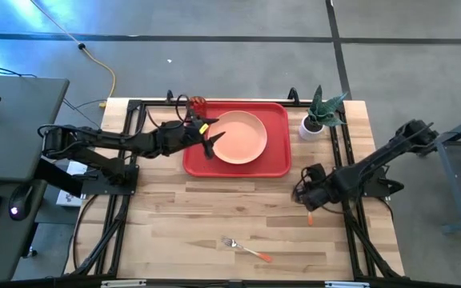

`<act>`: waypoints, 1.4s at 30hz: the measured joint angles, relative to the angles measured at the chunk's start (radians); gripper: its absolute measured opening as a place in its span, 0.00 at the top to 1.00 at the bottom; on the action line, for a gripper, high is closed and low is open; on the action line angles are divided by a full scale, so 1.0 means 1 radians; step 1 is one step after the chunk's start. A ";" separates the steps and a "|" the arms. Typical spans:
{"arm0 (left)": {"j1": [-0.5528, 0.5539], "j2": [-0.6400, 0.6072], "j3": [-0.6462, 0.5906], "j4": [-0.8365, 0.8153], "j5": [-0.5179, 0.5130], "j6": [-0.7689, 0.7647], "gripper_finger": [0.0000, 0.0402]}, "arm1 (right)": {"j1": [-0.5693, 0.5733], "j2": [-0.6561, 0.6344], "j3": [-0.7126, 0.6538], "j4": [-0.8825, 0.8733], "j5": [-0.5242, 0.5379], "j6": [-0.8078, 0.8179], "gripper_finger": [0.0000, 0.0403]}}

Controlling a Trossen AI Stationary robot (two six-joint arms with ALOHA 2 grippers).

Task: Pick and place plate/cup/fork/spoon on tray
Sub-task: Put the orange spoon to the right of the light orange plate on the red tray

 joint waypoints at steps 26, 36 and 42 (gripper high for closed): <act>0.056 0.000 0.000 -0.029 0.000 -0.043 0.42 | 0.036 0.184 0.054 0.087 -0.225 0.085 0.67; 0.057 0.000 0.000 -0.076 -0.028 0.041 0.42 | 0.035 0.291 0.058 0.130 -0.370 0.148 0.72; 0.057 0.000 0.000 -0.084 -0.029 0.080 0.42 | 0.008 0.297 0.079 0.137 -0.357 0.160 0.95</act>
